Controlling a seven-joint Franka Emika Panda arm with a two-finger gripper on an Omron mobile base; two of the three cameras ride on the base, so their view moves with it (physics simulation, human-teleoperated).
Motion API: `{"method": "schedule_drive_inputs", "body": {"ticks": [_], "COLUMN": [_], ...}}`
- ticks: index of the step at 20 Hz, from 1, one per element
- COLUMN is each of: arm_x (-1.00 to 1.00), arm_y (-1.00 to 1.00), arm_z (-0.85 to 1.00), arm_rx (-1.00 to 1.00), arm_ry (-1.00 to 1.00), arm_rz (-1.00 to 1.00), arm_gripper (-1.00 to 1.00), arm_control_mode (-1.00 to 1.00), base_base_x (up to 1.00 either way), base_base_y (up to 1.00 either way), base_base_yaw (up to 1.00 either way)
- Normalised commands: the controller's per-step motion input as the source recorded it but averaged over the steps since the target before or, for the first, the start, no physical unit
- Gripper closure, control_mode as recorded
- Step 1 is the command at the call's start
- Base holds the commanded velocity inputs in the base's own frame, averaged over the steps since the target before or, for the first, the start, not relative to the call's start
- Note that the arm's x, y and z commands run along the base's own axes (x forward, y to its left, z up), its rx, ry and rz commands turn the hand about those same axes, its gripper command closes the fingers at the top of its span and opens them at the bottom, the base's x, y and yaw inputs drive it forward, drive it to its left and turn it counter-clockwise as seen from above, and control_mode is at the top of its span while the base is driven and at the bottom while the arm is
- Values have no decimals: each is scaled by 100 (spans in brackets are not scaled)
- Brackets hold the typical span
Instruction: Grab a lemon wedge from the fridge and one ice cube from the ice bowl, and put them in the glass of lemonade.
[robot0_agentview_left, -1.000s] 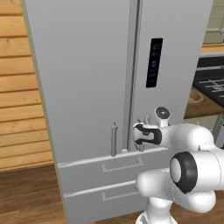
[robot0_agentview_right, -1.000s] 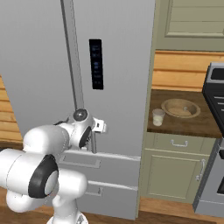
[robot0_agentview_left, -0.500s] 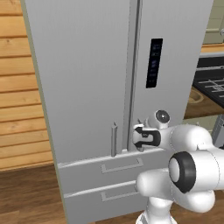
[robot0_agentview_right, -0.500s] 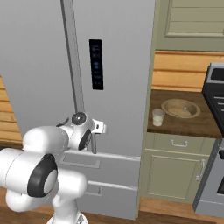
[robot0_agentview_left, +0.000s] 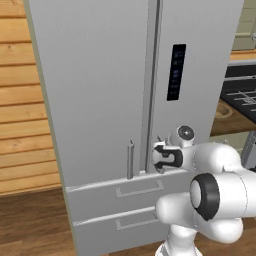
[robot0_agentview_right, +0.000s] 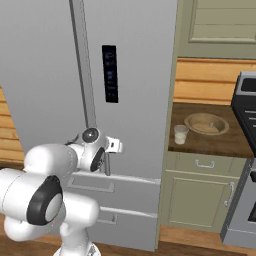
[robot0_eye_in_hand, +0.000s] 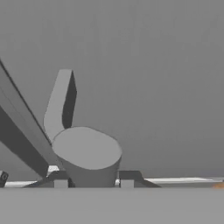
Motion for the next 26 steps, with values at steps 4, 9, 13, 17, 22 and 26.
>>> {"method": "schedule_drive_inputs", "body": {"ticks": [4, 9, 13, 17, 22, 26], "arm_x": [-14, -55, -96, -100, -100, -100], "arm_y": [-75, -100, -100, -100, -40, 13], "arm_z": [2, 24, 43, 9, 70, 100], "arm_rx": [0, 1, 6, 6, 1, 0], "arm_ry": [0, 0, -2, -9, -21, -31], "arm_rz": [-4, -11, -11, -10, -1, 7], "arm_gripper": [100, 100, 100, 100, 100, 100], "arm_control_mode": [-100, -100, -100, -100, -100, -100], "base_base_x": [0, 0, 0, 0, 0, 0], "base_base_y": [0, 0, 0, 0, 0, 0], "base_base_yaw": [0, 0, 0, 0, 0, 0]}}
